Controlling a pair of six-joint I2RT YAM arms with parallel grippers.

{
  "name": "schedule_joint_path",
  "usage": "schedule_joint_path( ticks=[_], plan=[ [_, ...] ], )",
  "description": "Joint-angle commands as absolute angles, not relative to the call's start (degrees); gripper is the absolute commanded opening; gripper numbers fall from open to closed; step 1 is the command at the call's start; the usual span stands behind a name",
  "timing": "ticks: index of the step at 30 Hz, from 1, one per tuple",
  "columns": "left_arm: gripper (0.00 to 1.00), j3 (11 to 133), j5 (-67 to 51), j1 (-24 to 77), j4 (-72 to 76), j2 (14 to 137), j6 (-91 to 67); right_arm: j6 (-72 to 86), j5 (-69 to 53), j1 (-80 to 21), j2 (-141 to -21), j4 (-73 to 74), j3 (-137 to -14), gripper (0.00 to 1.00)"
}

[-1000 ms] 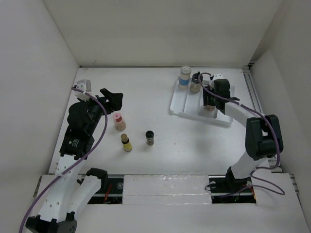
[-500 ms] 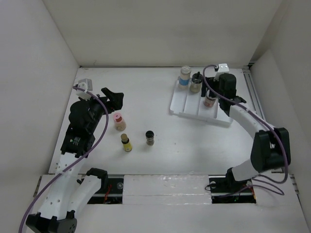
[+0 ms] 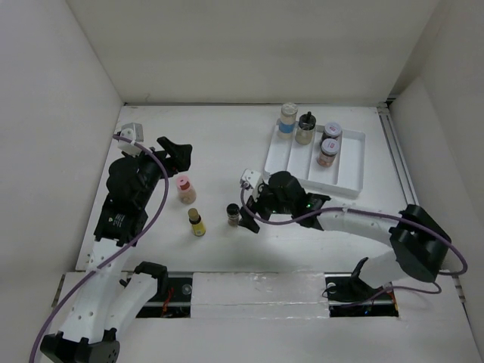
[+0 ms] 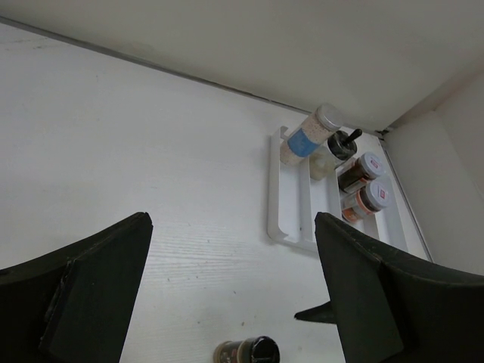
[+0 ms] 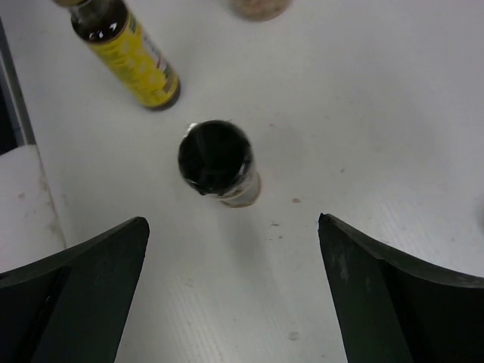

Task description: Organize the condiment bottles

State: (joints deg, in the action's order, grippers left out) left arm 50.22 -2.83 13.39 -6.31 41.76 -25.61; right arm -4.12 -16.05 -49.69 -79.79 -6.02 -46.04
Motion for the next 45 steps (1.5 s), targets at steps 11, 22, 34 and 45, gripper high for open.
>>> schedule_joint_path(
  ticks=[11, 22, 34, 45],
  plan=[
    [0.85, 50.54, -2.29, 13.01, -4.57, 39.99, -24.87, -5.45, -13.97, -53.17, -96.32, -18.96, -56.16, 0.93],
    [0.85, 50.54, -3.33, 13.01, -4.57, 39.46, -24.87, -3.78, -9.42, -47.83, -91.59, -21.01, -58.44, 0.38],
    [0.85, 50.54, -3.34, 13.01, -4.57, 39.99, -24.87, -3.78, -8.17, -24.00, -100.88, -20.39, -71.17, 0.38],
    [0.85, 50.54, -2.81, 13.01, -4.57, 40.61, -24.87, -2.02, -8.70, -19.25, -112.58, -17.05, -77.34, 0.38]
  ],
)
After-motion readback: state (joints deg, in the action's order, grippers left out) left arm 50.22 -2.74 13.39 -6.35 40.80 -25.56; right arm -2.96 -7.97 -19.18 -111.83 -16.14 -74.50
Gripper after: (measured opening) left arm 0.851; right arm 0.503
